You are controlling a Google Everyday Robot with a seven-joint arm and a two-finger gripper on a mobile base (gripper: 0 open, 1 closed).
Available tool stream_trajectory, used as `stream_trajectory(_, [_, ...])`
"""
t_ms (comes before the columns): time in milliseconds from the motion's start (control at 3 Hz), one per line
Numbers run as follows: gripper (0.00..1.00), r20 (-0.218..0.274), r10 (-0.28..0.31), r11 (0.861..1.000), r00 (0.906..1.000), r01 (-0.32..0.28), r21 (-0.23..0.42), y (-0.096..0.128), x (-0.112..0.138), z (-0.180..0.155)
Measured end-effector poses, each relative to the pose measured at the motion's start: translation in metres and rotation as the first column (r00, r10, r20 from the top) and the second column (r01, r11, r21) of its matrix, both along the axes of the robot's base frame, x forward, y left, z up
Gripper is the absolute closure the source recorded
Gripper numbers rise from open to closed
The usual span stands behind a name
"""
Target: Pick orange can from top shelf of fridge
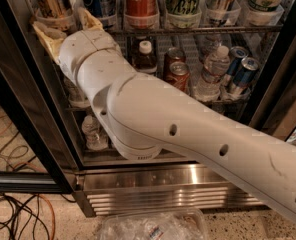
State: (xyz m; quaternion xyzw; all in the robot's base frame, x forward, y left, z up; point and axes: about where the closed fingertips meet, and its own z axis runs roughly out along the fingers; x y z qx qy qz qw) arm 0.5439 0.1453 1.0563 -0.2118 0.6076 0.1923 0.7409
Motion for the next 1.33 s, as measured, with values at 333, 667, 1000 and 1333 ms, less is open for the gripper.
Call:
stream_trajectory(333, [0.36,-0.015,0.027,1.000,0.9995,-0.027,-0.016,0.011,0.007,-0.007])
stream_trajectory(667, [0.34,-0.012,0.026,1.000,0.9996,-0.026,-0.009,0.014,0.016,-0.006])
stream_trajectory(1000, [0.35,0.004,0.017,1.000,0.9998,-0.017,0.001,0.014,0.027,0.000])
stream_trajectory(1333, [0.34,0.022,0.022,1.000,0.9995,-0.022,0.008,0.017,0.036,0.007])
